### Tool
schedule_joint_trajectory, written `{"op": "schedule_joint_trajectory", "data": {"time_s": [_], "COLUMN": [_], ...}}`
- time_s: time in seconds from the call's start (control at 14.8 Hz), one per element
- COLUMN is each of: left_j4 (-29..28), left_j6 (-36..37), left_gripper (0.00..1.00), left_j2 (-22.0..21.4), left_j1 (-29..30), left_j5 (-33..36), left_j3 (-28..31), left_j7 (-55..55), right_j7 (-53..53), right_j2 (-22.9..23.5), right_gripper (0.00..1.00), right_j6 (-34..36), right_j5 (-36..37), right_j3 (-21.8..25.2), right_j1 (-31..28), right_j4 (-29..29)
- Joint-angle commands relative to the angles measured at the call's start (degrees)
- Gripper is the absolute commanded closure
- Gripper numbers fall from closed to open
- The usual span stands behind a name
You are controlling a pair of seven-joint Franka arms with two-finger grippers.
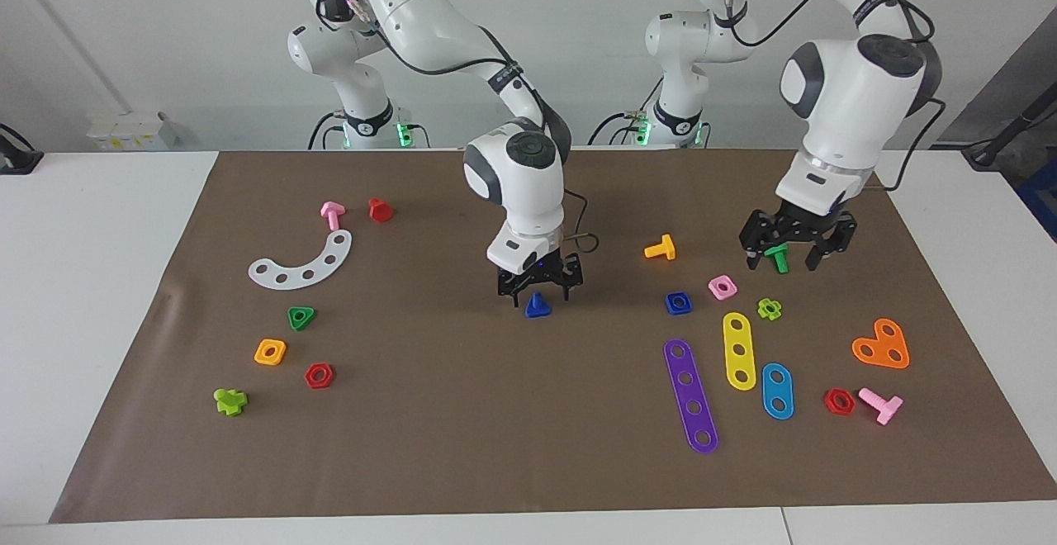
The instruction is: Unscrew and place screws in storage area
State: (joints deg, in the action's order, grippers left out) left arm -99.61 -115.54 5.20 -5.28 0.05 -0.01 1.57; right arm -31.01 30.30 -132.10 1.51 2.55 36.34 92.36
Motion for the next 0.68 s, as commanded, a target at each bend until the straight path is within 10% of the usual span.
{"op": "schedule_joint_trajectory", "data": {"time_s": [0.0, 0.61], "left_j4": [7.4, 7.9], "left_j6": [9.9, 22.8], "left_gripper": [0.0, 0.0], "left_j2": [0.2, -7.5], "left_j1": [3.4, 4.8], "left_j5": [-0.1, -0.4], "left_j3": [-0.3, -0.7], "left_j7": [4.0, 7.2], "right_j7": [-1.0, -0.6], "right_j2": [0.8, 0.9], "right_gripper": [0.11, 0.46], "right_j6": [-1.0, -4.9], "right_j5": [1.3, 1.7], "right_j3": [-0.2, -0.2], "right_j1": [0.0, 0.1], "right_j4": [0.4, 4.0]}}
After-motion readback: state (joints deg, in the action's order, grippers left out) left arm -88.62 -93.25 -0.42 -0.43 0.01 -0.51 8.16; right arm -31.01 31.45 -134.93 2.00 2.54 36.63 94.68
